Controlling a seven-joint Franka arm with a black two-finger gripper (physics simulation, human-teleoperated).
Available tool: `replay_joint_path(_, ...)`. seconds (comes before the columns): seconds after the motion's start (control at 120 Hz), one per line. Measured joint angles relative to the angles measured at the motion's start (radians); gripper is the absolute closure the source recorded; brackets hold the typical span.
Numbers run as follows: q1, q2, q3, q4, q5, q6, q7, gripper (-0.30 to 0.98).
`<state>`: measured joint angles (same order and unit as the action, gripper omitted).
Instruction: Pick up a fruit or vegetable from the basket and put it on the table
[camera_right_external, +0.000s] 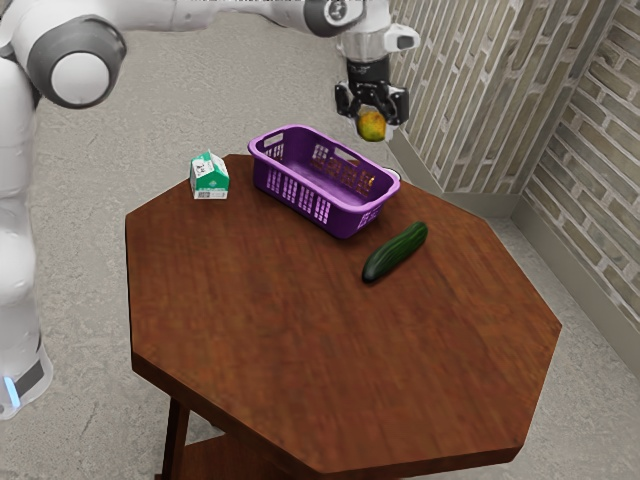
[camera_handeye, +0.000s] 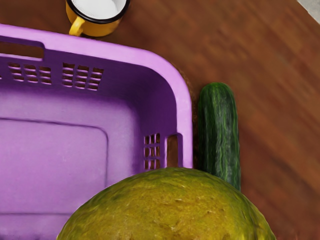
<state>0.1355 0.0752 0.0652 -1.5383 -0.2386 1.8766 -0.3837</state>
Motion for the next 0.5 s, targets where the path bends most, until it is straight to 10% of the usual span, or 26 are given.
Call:
replay_joint_path(0.383,-0.050,0.017,-0.078,0.038,-0.043,0.045,-0.110,0.04)
replay_joint_path(0.5,-0.079,-0.113,-0.081,0.039,0.059,0.003,-0.325,0.02)
